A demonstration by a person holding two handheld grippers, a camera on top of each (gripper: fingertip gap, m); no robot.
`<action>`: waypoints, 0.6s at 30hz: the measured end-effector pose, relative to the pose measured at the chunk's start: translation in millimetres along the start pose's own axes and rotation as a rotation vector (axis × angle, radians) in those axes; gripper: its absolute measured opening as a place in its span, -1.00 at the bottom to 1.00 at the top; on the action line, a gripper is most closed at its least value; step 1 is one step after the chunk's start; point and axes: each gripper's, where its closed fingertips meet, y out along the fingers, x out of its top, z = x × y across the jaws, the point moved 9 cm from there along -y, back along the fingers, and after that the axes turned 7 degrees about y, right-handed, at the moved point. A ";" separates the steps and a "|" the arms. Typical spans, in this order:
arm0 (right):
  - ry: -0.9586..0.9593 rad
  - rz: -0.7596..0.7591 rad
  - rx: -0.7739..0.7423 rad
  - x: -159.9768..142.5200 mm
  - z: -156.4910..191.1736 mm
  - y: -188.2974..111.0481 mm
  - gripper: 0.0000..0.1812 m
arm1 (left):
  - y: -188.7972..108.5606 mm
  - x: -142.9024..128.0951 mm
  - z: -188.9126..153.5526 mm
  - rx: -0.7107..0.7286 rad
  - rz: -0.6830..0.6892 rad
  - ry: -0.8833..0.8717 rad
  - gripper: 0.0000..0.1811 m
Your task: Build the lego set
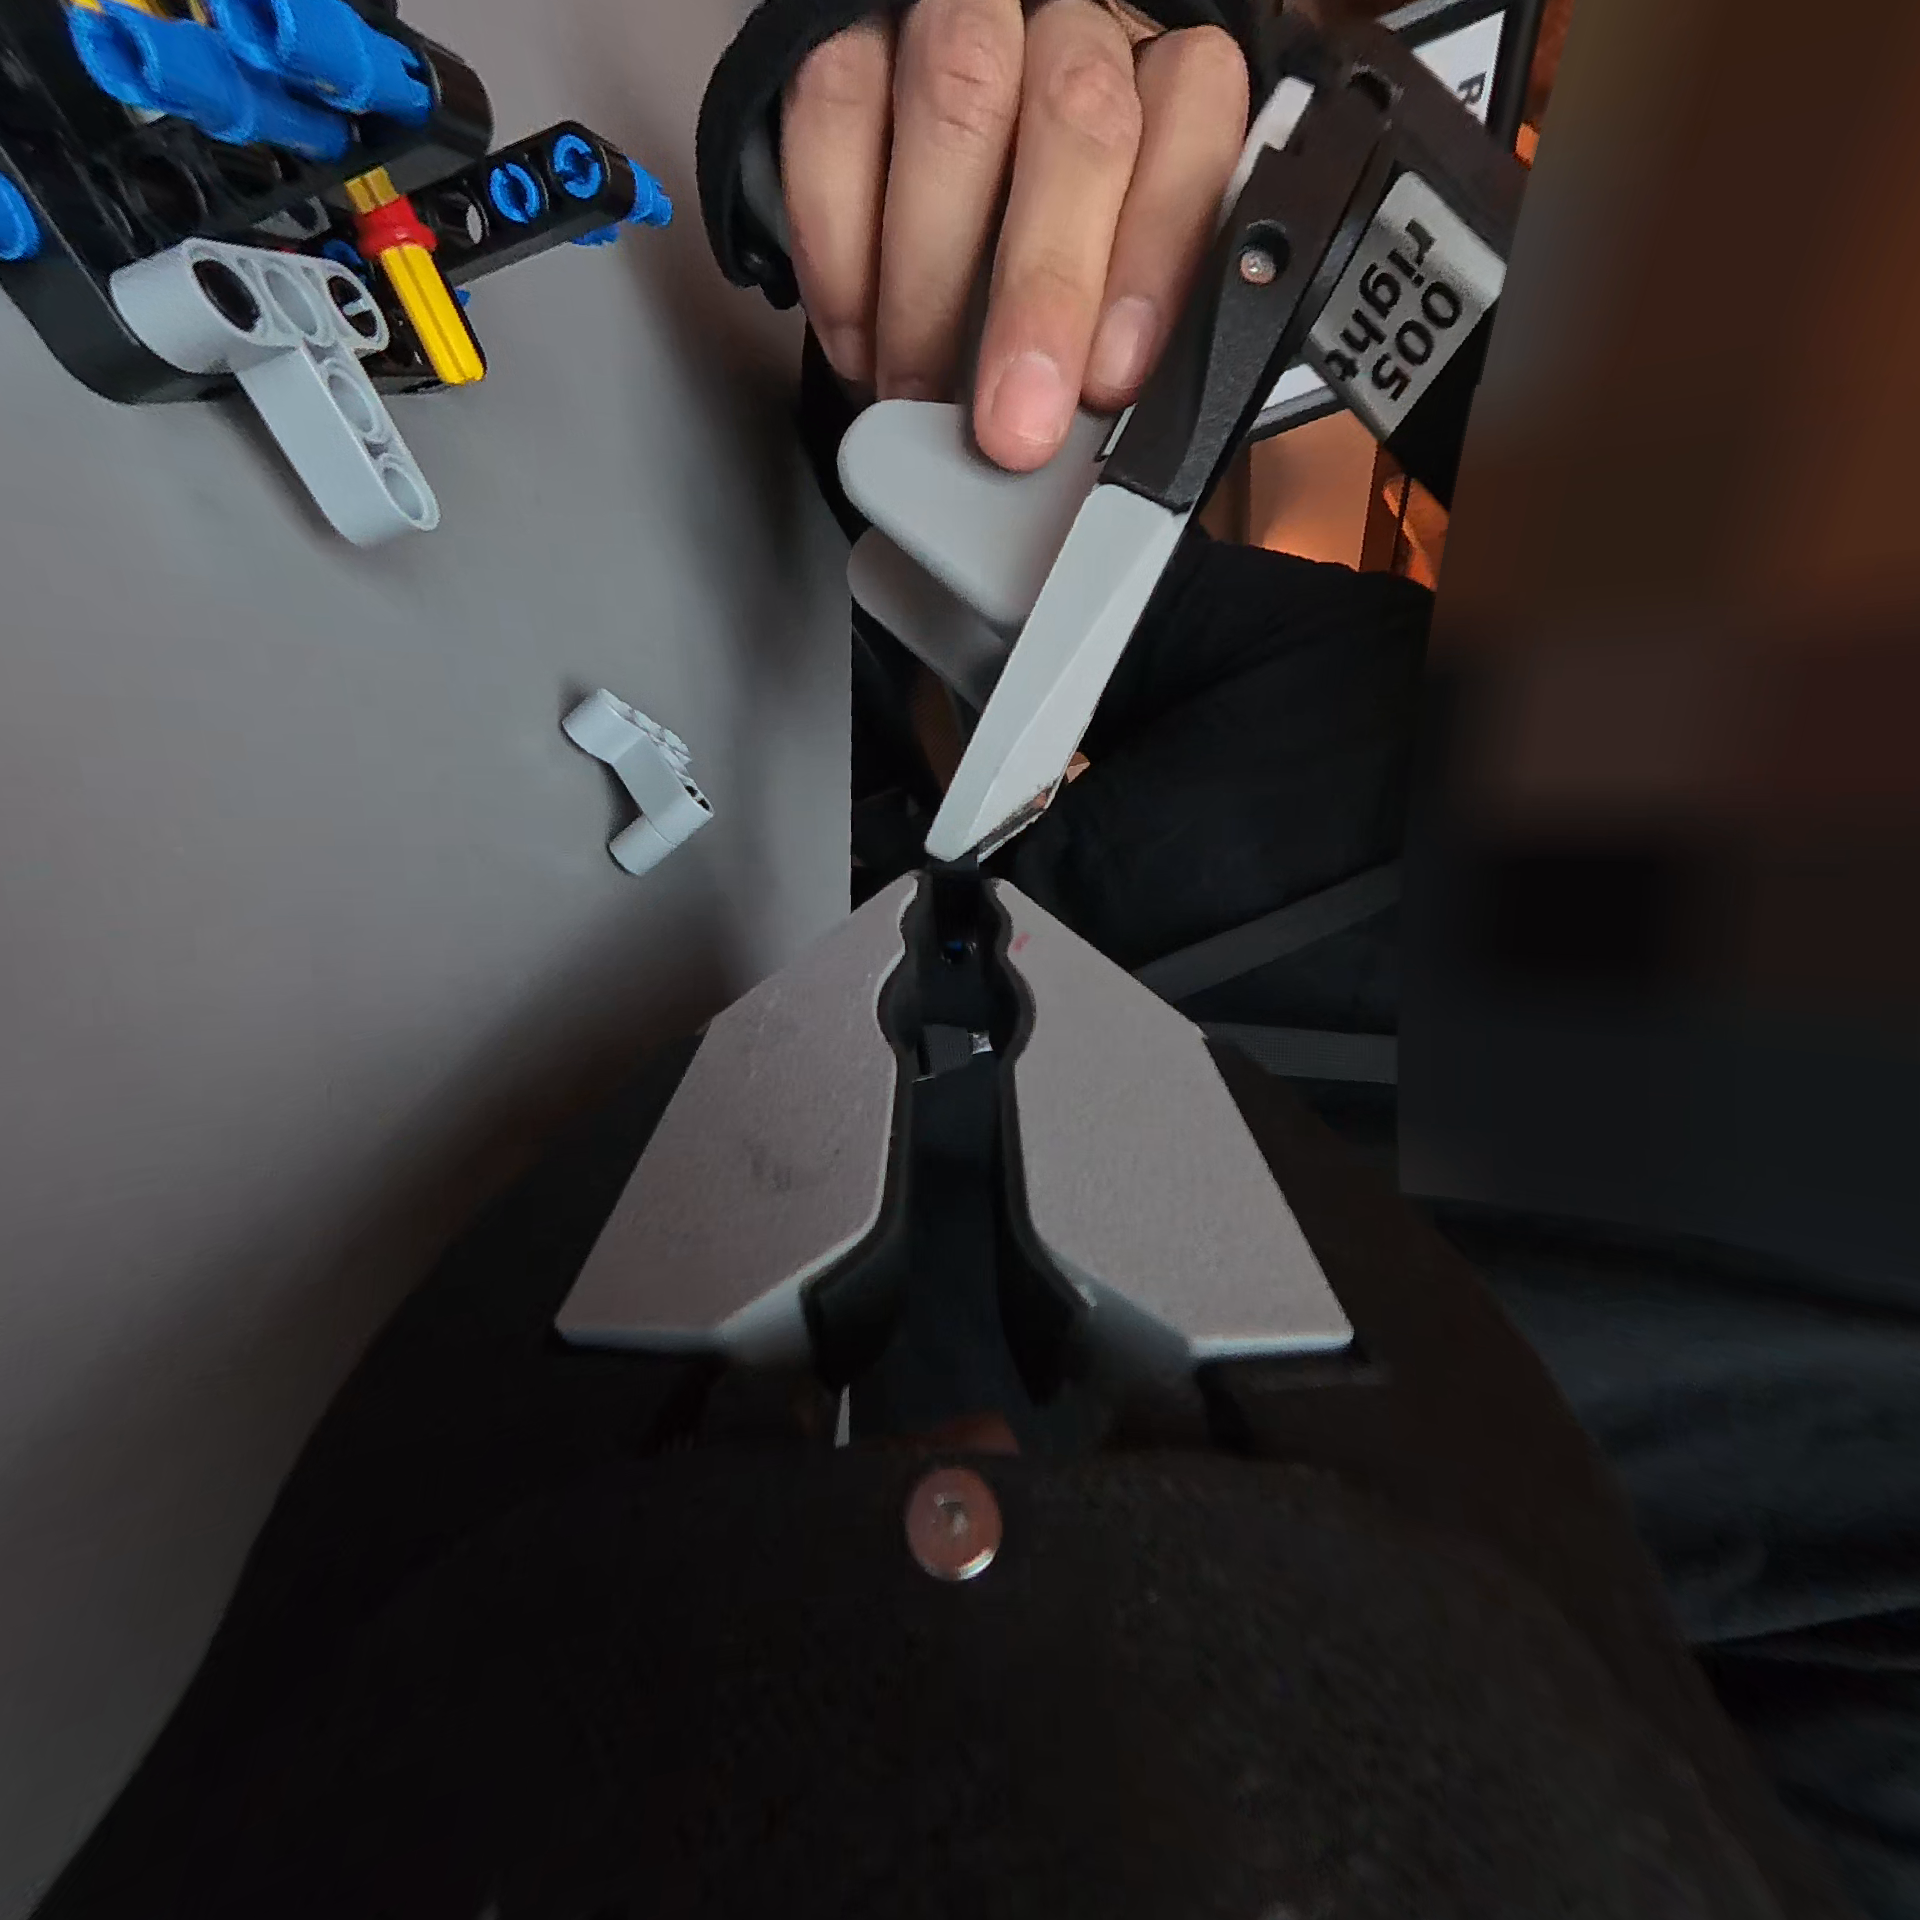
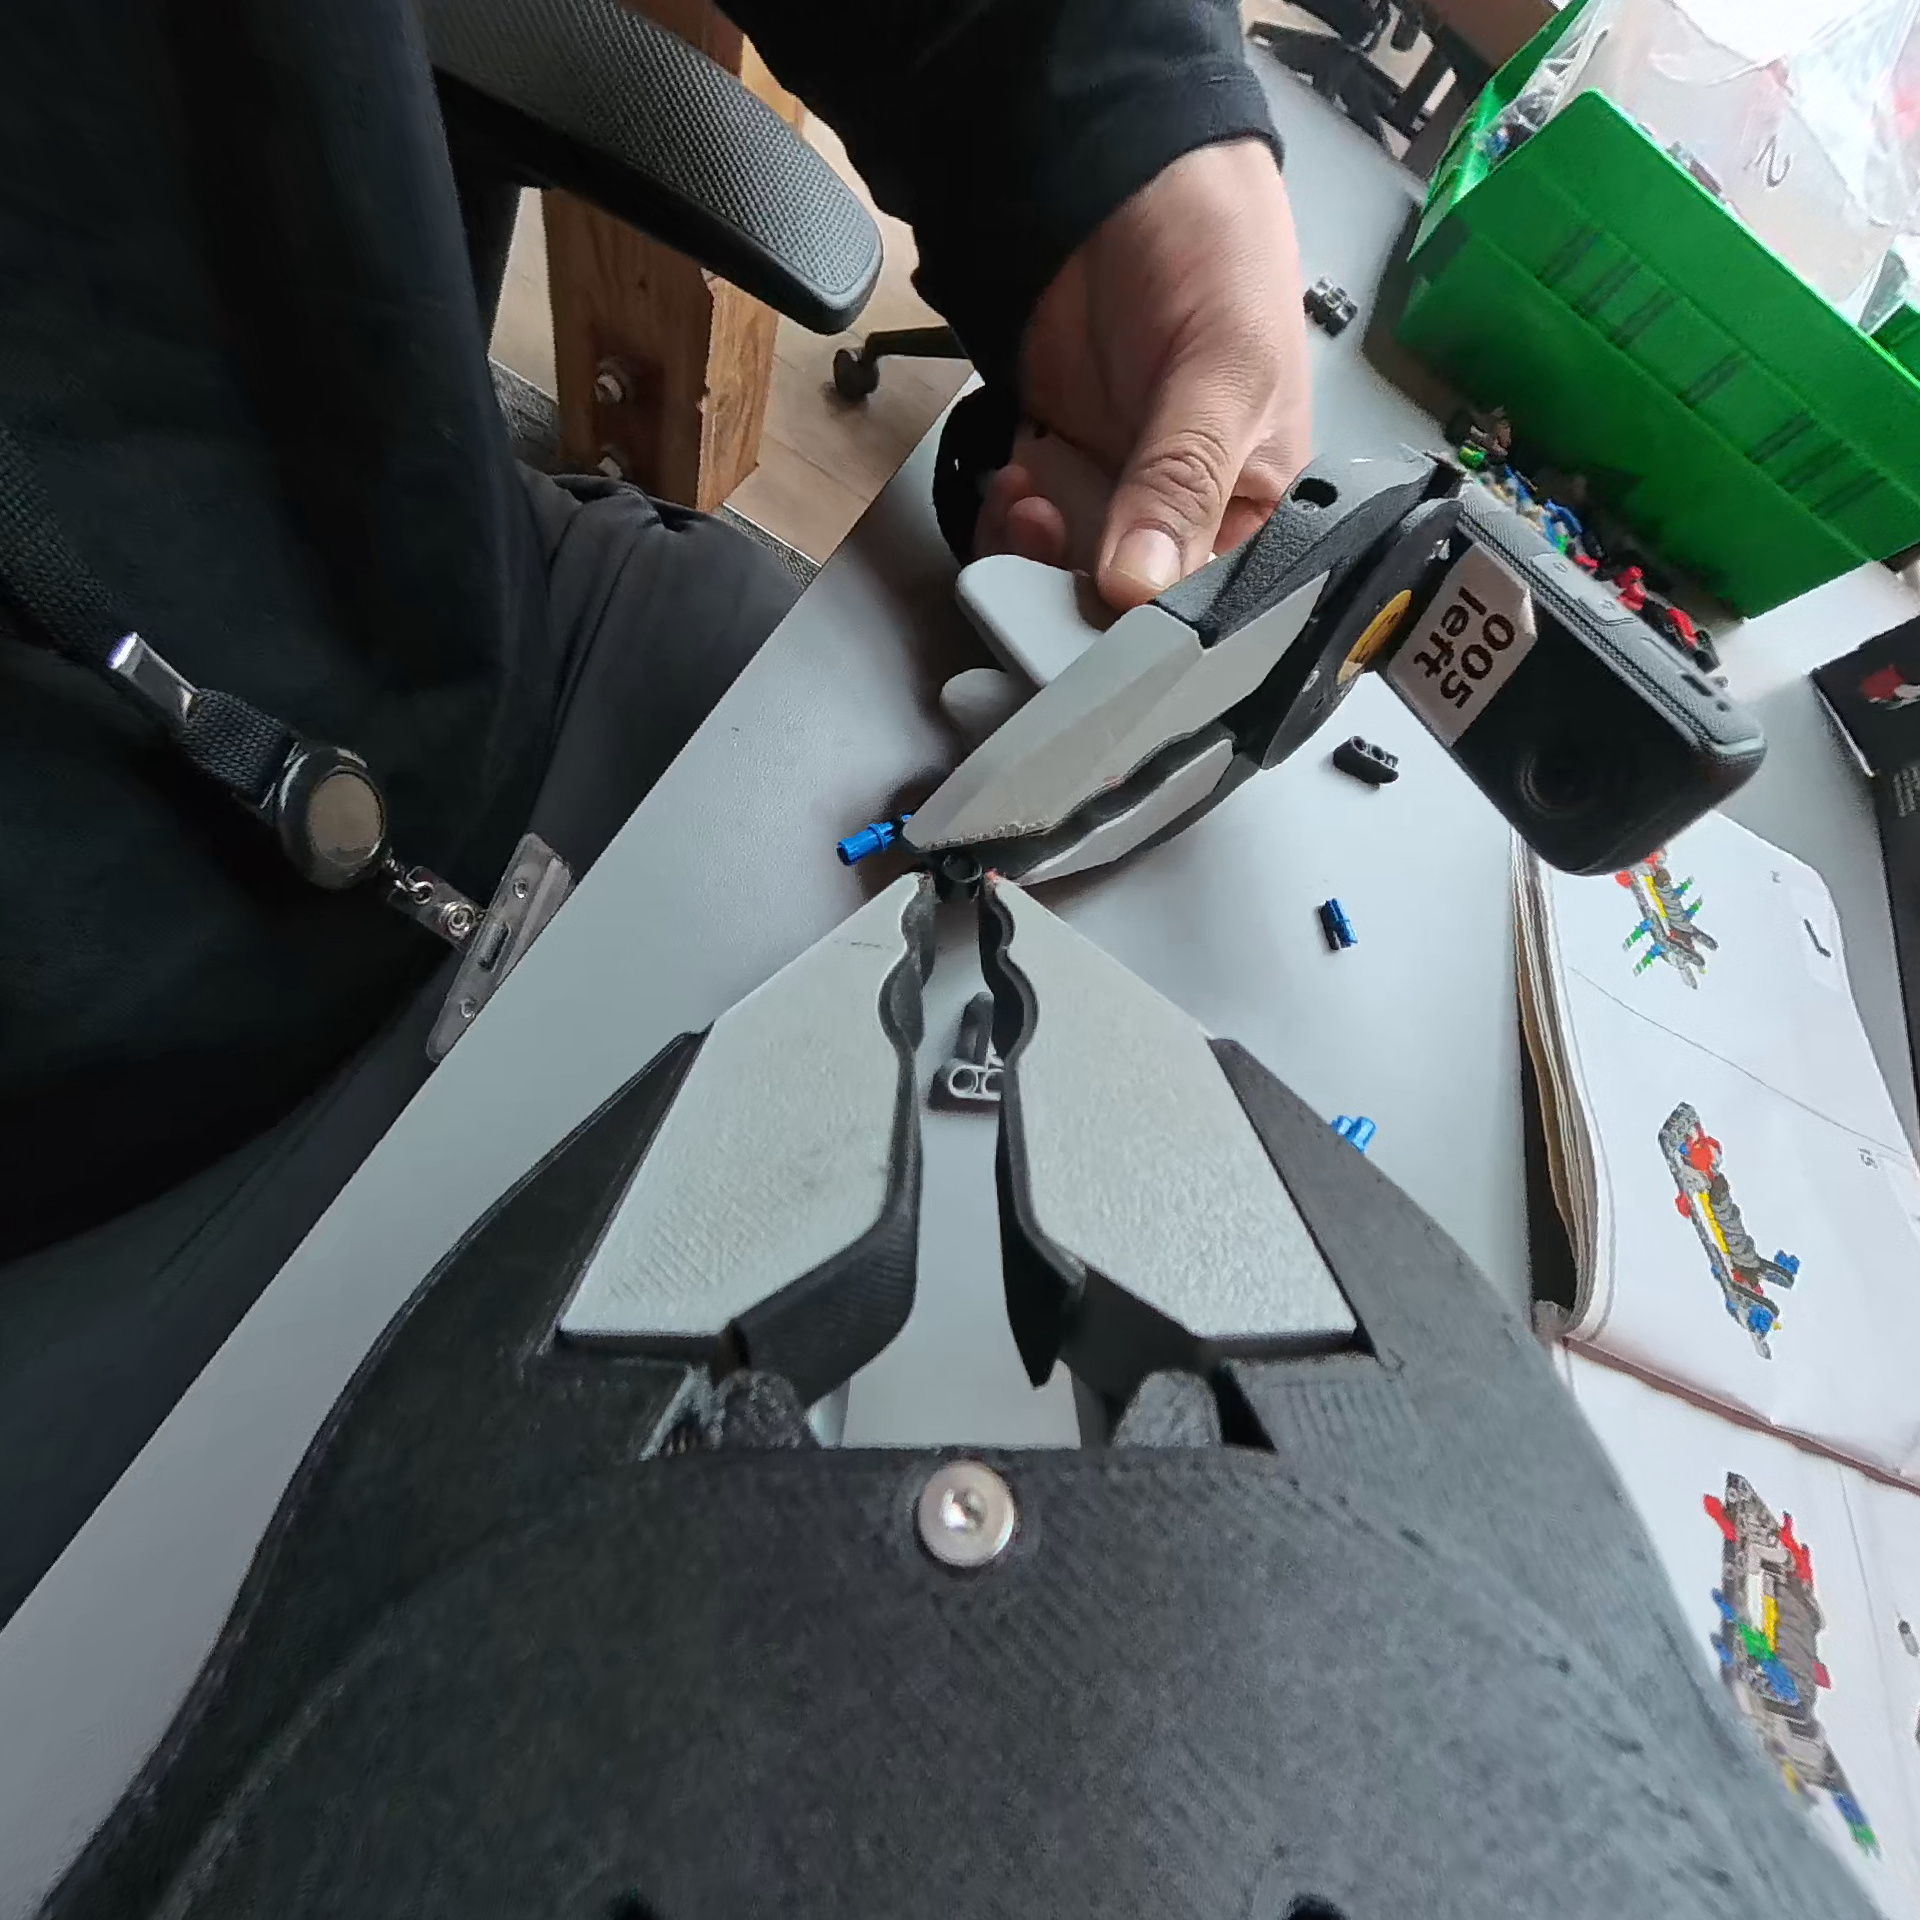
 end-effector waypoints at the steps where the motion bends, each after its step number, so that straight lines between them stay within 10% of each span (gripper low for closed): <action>1: 0.013 -0.007 0.000 -0.1 -0.7 -0.2 -0.93 | -0.3 0.4 0.3 -0.004 -0.003 -0.003 -0.94; 13: 0.186 -0.060 -0.004 -5.8 -14.2 -1.4 -0.95 | -8.9 6.1 -2.2 0.046 -0.103 0.050 -0.92; 18: 0.327 -0.035 -0.027 -12.9 -25.0 0.4 -0.96 | -28.3 5.0 -7.7 0.284 -0.140 0.228 -0.69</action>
